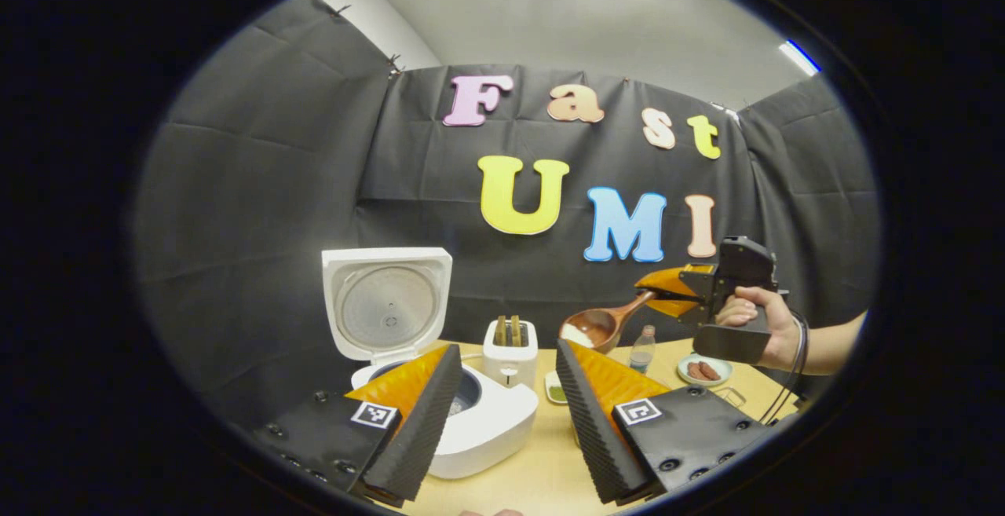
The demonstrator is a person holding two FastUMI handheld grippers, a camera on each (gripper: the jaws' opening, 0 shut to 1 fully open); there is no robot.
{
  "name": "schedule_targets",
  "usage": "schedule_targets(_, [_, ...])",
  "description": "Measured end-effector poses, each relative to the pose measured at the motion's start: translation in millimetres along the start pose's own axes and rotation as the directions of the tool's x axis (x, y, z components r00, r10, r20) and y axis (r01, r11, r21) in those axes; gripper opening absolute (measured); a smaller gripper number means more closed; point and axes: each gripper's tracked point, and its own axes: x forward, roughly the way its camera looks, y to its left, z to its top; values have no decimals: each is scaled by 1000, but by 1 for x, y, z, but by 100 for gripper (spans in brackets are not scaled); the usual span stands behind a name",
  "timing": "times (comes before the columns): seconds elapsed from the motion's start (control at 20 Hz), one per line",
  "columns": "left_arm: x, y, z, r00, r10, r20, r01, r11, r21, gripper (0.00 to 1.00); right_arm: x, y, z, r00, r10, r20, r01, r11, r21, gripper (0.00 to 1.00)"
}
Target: Close the left gripper, press the button to open the rice cooker; take a wooden spoon from the chopstick holder with the right hand, scoop a spoonful of rice and pour it into the rice cooker, then put the wooden spoon back into the chopstick holder.
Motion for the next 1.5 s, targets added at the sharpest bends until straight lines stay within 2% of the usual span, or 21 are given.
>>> schedule_targets(0.4, [-9, 35, -5, 1000, 29, -3, -29, 999, -13, 83, 68, 30, -58, 995, 37, -93, -41, 999, -36, 5])
schedule_targets(0.45, [-10, 39, -5, 999, 33, -3, -33, 999, -15, 86, 75, 31, -65, 994, 33, -105, -39, 998, -51, 5])
schedule_targets(0.5, [-11, 42, -7, 999, 39, -4, -39, 999, -17, 83, 84, 32, -72, 993, 28, -118, -36, 997, -68, 5])
schedule_targets(0.75, [-16, 62, -12, 996, 89, -6, -89, 995, -38, 86, 122, 21, -111, 981, -23, -193, -12, 983, -181, 5])
schedule_targets(1.0, [-28, 78, -22, 991, 127, -27, -129, 989, -74, 86, 150, 9, -148, 964, -79, -253, -9, 944, -329, 5])
schedule_targets(1.1, [-31, 77, -24, 991, 127, -30, -129, 989, -65, 89, 157, 9, -162, 959, -89, -269, -25, 918, -395, 5])
schedule_targets(1.2, [-33, 78, -29, 990, 137, -41, -139, 989, -51, 86, 163, 5, -178, 951, -117, -285, -39, 873, -486, 5])
schedule_targets(1.35, [-37, 74, -31, 989, 143, -45, -145, 988, -44, 86, 180, 4, -198, 946, -162, -280, -58, 767, -639, 5])
schedule_targets(1.5, [-37, 74, -39, 986, 154, -57, -156, 987, -43, 86, 187, 9, -216, 941, -176, -289, -104, 663, -742, 5])
